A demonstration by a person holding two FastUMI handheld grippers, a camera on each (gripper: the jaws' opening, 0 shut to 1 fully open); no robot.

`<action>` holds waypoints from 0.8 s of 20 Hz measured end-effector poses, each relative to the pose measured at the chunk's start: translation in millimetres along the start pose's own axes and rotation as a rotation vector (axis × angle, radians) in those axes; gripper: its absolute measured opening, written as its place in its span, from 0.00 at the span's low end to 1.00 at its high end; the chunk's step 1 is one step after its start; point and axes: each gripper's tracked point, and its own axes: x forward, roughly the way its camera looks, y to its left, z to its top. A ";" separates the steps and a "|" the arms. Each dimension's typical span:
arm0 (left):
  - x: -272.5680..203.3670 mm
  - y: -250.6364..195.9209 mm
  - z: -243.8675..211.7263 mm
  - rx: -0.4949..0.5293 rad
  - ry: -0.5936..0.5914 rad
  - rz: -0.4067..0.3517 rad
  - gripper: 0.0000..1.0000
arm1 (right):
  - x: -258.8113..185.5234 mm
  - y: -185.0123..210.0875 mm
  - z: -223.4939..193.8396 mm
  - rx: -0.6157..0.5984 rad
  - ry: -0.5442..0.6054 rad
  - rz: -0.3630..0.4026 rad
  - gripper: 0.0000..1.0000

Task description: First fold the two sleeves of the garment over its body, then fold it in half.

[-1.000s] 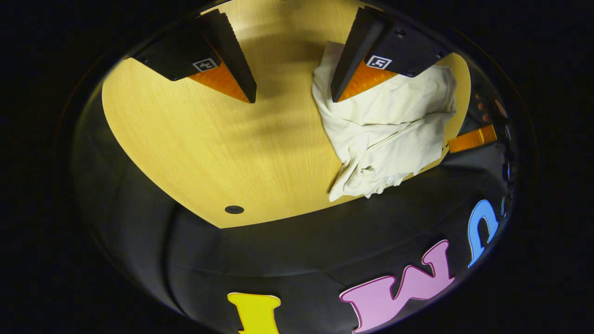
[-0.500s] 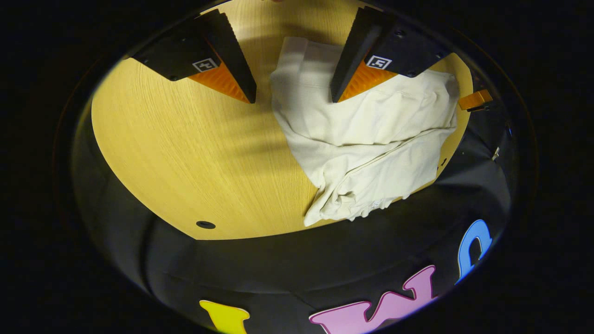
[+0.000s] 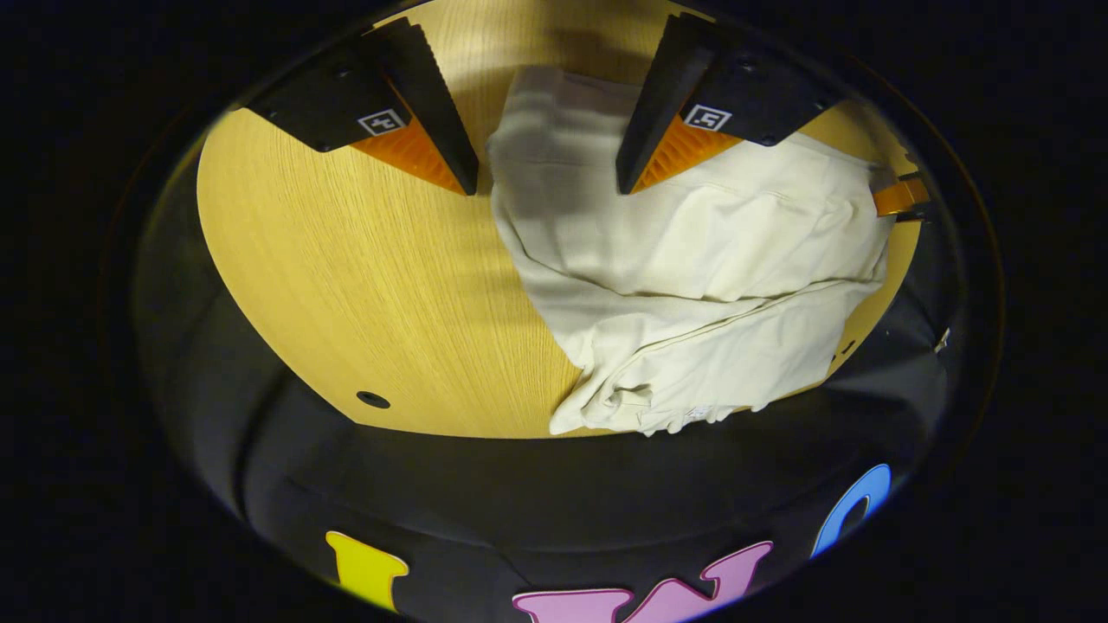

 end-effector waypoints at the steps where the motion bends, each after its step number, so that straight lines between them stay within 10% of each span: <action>1: -1.0 -1.1 1.7 0.000 -0.007 0.004 0.99 | 0.9 -0.4 1.1 0.015 -0.005 -0.009 0.99; 5: 0.8 -9.7 0.2 -0.014 -0.002 -0.017 0.88 | 3.7 4.8 0.7 0.029 -0.001 -0.003 0.99; 8: 2.3 -15.7 1.5 0.017 0.012 -0.054 0.77 | 2.3 19.7 0.2 0.033 -0.002 0.027 0.78; 11: 1.4 -31.2 2.9 -0.005 -0.002 -0.098 0.47 | 1.3 28.2 0.2 0.042 -0.027 0.048 0.29; 13: 1.7 -34.9 2.6 -0.003 -0.022 -0.075 0.22 | 0.9 31.2 -0.6 0.041 -0.037 0.078 0.17; 16: 1.0 -40.4 6.9 -0.021 -0.049 -0.069 0.12 | -1.7 32.2 0.6 0.025 -0.049 0.119 0.09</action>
